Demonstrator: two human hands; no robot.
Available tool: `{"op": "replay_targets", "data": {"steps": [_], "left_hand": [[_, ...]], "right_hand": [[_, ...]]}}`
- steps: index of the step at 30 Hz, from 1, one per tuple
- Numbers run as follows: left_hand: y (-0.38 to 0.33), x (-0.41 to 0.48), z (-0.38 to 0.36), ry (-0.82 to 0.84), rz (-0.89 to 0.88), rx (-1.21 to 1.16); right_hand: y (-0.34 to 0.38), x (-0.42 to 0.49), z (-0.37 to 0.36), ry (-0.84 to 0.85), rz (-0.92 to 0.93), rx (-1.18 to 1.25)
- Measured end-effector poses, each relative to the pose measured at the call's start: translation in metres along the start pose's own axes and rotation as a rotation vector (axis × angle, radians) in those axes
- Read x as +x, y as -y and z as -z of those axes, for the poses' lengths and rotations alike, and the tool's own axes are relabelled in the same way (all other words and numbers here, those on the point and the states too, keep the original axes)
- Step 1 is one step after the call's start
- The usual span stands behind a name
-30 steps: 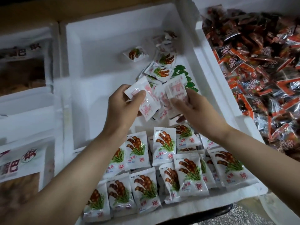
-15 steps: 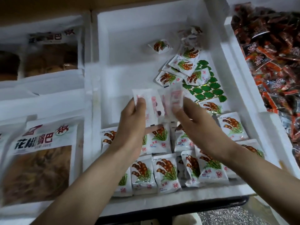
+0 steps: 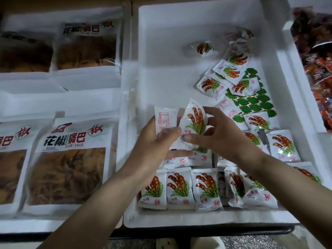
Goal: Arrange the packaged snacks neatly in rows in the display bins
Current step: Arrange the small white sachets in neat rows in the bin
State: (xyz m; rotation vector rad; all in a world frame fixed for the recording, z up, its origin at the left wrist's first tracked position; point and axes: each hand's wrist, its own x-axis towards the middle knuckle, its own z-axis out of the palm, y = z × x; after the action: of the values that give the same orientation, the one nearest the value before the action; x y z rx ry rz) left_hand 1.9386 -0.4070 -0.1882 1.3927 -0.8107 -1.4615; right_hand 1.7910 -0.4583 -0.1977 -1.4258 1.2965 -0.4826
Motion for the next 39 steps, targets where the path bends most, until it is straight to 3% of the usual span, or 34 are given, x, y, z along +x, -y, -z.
{"op": "replay_targets", "data": {"steps": [9, 14, 17, 22, 30, 32, 35, 39], "left_hand": [[-0.002, 0.000, 0.027, -0.182, -0.149, 0.156], [-0.004, -0.002, 0.055, -0.475, -0.345, 0.439], [-0.003, -0.007, 0.072, -0.536, -0.375, 0.396], [0.001, -0.018, 0.082, -0.539, -0.358, 0.417], [0.008, -0.025, 0.068, -0.443, -0.278, 0.381], [0.006, -0.028, 0.061, -0.410, -0.306, 0.369], [0.006, -0.033, 0.048, -0.293, -0.366, 0.418], [0.018, -0.038, 0.036, -0.194, -0.613, 0.778]], "right_hand": [[0.015, 0.008, -0.013, -0.010, 0.039, 0.108], [0.014, 0.012, -0.035, 0.015, 0.163, -0.195], [0.013, 0.014, -0.049, 0.097, 0.223, -0.359], [0.011, 0.017, -0.060, 0.228, 0.313, -0.549], [0.008, 0.009, -0.063, 0.050, 0.434, -0.618], [0.011, 0.001, -0.060, -0.019, 0.464, -0.544], [0.025, -0.016, -0.057, 0.044, 0.290, -0.092], [0.038, -0.028, -0.053, 0.191, 0.037, 0.286]]}}
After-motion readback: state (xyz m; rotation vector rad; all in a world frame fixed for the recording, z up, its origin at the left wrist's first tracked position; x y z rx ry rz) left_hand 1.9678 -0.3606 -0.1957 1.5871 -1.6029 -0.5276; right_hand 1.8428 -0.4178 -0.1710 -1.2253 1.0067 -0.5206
